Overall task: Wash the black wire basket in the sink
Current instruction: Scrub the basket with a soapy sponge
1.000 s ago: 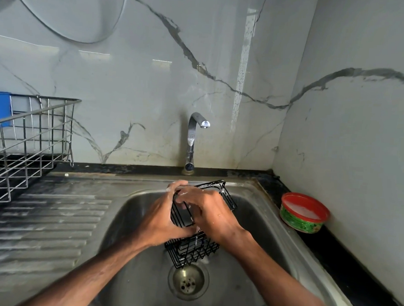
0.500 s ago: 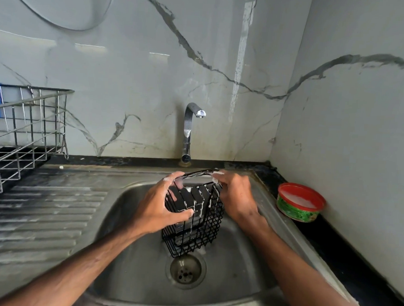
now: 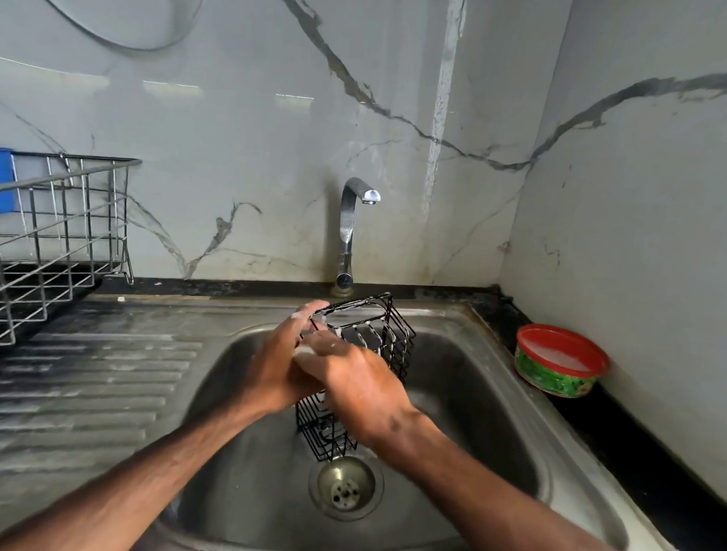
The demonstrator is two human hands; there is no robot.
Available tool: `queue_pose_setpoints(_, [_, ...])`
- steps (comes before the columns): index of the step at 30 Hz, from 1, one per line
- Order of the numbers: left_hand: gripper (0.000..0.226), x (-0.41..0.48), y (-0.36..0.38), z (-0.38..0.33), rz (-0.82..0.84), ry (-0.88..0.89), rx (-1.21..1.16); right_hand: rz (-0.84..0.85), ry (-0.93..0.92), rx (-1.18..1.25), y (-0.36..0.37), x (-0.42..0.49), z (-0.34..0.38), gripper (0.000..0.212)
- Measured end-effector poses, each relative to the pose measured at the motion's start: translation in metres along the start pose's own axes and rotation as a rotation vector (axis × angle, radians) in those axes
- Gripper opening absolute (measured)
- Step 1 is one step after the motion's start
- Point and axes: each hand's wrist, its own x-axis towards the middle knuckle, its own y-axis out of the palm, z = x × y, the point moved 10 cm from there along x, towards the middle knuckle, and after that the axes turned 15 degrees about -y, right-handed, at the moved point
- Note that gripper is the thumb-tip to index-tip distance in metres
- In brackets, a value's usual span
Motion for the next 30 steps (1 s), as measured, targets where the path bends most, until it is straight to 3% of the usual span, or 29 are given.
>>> queue_pose_setpoints(4, [0.105, -0.008, -0.013, -0.015, -0.115, 0.02, 0.088, -0.096, 0.07, -0.008, -0.006, -0.014, -0.043, 0.046])
queue_pose_setpoints(10, [0.095, -0.009, -0.014, -0.014, -0.114, 0.012, 0.065, -0.226, 0.303, 0.061, -0.01, -0.042, -0.111, 0.065])
queue_pose_setpoints(17, [0.102, -0.006, -0.017, -0.011, -0.163, 0.028, 0.128, -0.569, 0.451, 0.211, -0.031, -0.065, -0.126, 0.038])
queue_pose_setpoints(21, [0.103, 0.0, -0.011, -0.005, -0.134, 0.033, 0.109, -0.73, 0.732, 0.515, -0.018, -0.088, -0.148, 0.029])
queue_pose_setpoints(25, [0.105, -0.001, -0.01, -0.008, -0.151, 0.061, 0.157, -0.734, 0.848, 0.626, -0.013, -0.098, -0.16, 0.027])
queue_pose_setpoints(30, [0.103, -0.009, -0.014, -0.017, -0.171, 0.092, 0.191, -0.543, 0.62, 0.259, -0.032, -0.084, -0.147, 0.031])
